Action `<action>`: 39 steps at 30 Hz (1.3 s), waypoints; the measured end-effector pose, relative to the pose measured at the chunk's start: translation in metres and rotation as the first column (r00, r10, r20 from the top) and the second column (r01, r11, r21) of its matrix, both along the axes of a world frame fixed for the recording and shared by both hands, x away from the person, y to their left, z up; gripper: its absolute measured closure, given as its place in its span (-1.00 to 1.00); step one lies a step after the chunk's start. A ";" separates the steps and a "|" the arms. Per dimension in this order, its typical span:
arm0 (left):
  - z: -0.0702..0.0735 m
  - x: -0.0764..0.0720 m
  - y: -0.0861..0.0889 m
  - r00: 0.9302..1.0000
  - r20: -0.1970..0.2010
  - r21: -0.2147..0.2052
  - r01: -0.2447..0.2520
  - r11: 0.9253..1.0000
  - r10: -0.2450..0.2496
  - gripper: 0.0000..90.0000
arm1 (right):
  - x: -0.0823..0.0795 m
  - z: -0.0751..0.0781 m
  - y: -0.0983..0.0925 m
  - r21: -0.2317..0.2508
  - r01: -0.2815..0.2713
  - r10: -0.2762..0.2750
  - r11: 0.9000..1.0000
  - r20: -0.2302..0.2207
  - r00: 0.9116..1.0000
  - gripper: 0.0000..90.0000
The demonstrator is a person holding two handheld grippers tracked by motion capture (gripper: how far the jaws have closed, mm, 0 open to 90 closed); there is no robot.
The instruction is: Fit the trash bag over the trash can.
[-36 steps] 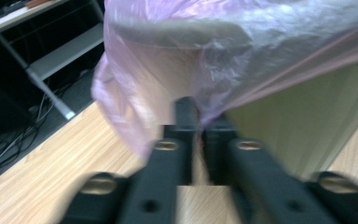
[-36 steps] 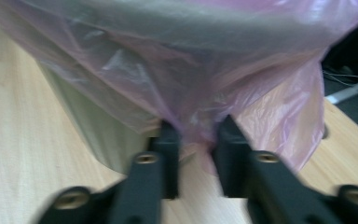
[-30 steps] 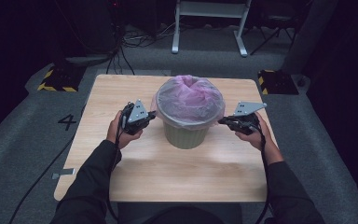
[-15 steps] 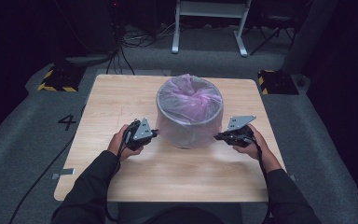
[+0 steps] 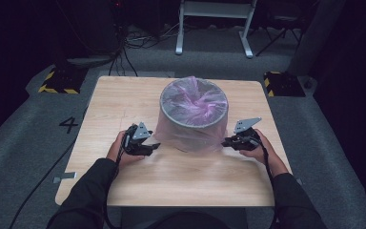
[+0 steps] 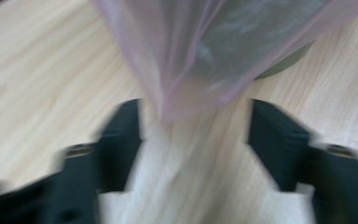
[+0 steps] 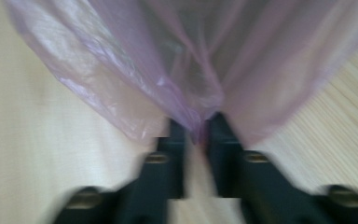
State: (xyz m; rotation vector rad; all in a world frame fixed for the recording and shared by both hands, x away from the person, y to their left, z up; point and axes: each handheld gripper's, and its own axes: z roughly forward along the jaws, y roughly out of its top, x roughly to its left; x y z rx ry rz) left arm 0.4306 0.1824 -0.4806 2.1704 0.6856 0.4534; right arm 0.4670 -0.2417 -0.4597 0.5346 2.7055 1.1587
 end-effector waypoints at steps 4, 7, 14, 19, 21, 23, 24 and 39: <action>-0.003 -0.011 0.010 0.997 -0.055 -0.026 -0.052 0.998 0.050 -0.56 | -0.012 0.018 -0.011 0.077 0.006 -0.007 0.997 0.009 1.000 -0.11; -0.004 -0.020 0.020 0.996 -0.069 -0.051 -0.061 0.997 0.058 -0.58 | -0.026 0.040 -0.023 0.167 0.033 -0.043 0.985 0.059 0.997 -0.40; -0.012 -0.031 0.029 0.990 -0.111 -0.014 -0.092 0.996 0.090 -0.62 | -0.039 0.085 -0.029 0.265 0.071 -0.115 0.962 0.154 0.981 -0.42; -0.017 -0.033 0.031 0.988 -0.118 -0.004 -0.102 0.995 0.101 -0.61 | -0.028 0.116 -0.013 0.250 0.118 -0.174 0.961 0.215 0.961 -0.39; -0.019 -0.033 0.031 0.988 -0.118 0.009 -0.104 0.995 0.104 -0.61 | -0.024 0.130 -0.006 0.262 0.104 -0.166 0.959 0.228 0.959 -0.36; -0.019 -0.033 0.032 0.988 -0.112 0.011 -0.104 0.995 0.105 -0.61 | -0.019 0.143 0.002 0.288 0.094 -0.163 0.953 0.227 0.960 -0.33; -0.020 -0.033 0.031 0.988 -0.111 0.013 -0.106 0.994 0.107 -0.61 | -0.016 0.149 0.006 0.286 0.095 -0.165 0.953 0.233 0.958 -0.33; -0.023 -0.033 0.027 0.987 -0.122 0.036 -0.097 0.995 0.101 -0.65 | 0.036 0.154 0.082 0.103 0.134 -0.153 0.986 0.208 0.966 -0.25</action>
